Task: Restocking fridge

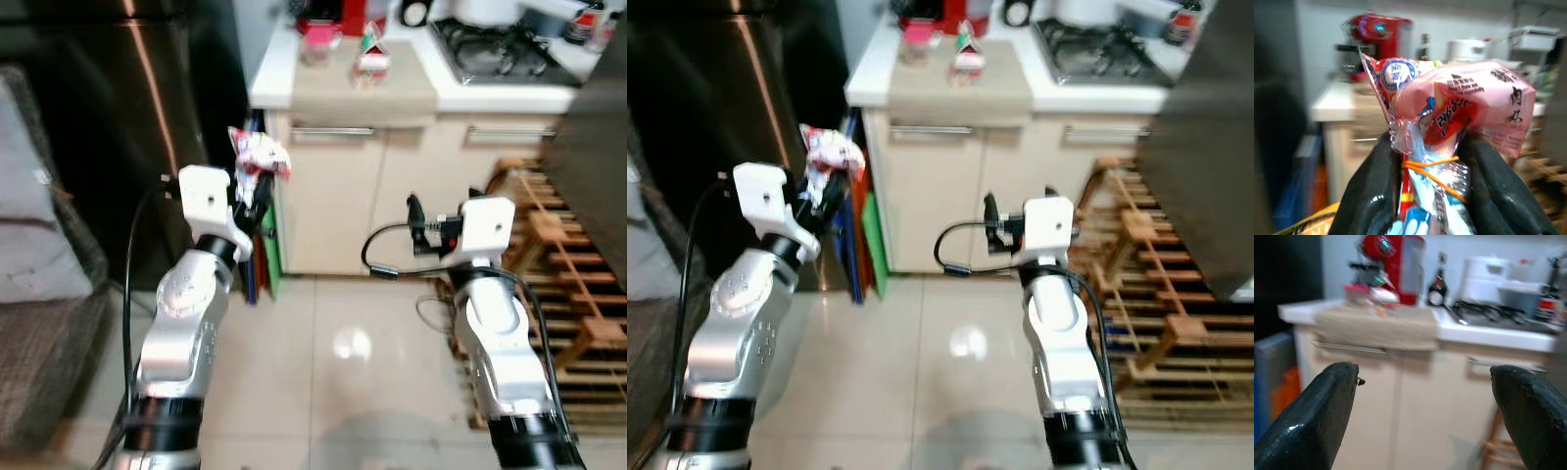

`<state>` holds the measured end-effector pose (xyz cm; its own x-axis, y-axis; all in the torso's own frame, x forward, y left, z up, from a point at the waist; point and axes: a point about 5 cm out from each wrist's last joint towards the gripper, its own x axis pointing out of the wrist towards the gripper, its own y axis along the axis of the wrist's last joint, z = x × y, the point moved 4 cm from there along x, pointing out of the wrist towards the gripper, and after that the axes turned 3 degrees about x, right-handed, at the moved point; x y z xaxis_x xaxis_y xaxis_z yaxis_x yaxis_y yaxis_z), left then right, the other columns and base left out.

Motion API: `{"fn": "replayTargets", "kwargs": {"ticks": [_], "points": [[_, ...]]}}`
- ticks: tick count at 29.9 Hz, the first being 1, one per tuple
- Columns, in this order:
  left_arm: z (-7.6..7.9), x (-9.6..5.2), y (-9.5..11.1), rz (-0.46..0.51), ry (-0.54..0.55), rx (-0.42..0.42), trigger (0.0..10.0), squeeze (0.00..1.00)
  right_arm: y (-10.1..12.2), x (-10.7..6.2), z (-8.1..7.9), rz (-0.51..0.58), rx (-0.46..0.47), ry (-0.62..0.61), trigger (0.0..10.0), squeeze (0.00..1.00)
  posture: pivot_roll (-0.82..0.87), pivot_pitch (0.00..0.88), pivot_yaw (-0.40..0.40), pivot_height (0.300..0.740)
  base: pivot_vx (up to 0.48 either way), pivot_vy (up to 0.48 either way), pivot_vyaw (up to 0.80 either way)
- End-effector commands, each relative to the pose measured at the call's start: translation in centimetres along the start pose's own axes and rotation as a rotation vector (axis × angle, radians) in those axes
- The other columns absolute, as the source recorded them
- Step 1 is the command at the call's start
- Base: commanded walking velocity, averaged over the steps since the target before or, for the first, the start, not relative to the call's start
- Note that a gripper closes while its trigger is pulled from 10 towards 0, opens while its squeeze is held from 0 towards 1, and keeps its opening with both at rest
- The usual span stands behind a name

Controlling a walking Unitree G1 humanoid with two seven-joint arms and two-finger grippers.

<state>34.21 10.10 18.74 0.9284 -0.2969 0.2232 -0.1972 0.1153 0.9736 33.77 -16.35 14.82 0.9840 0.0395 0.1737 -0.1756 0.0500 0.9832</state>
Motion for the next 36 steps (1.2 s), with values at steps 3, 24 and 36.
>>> {"fn": "replayTargets", "kwargs": {"ticks": [3, 24, 36], "points": [[0.2, 0.1, 0.8, 0.026, -0.033, 0.014, 10.0, 0.00, 0.4, 0.1, 0.2, 0.017, -0.002, -0.006, 10.0, 0.33, -0.09, 0.000, 0.052, 0.740, 0.000, 0.000, 0.00], [1.2, 0.2, 1.3, 0.053, -0.124, 0.034, 10.0, 0.00, 0.0, 0.1, 0.2, 0.015, -0.006, -0.008, 10.0, 0.32, -0.09, 0.000, 0.068, 0.740, 0.000, -0.373, 0.00], [0.2, 0.1, 0.9, 0.037, -0.081, 0.023, 10.0, 0.00, -0.2, -0.2, 0.4, 0.011, -0.004, -0.016, 10.0, 0.32, -0.09, 0.000, 0.074, 0.740, 0.061, -0.424, 0.00]]}}
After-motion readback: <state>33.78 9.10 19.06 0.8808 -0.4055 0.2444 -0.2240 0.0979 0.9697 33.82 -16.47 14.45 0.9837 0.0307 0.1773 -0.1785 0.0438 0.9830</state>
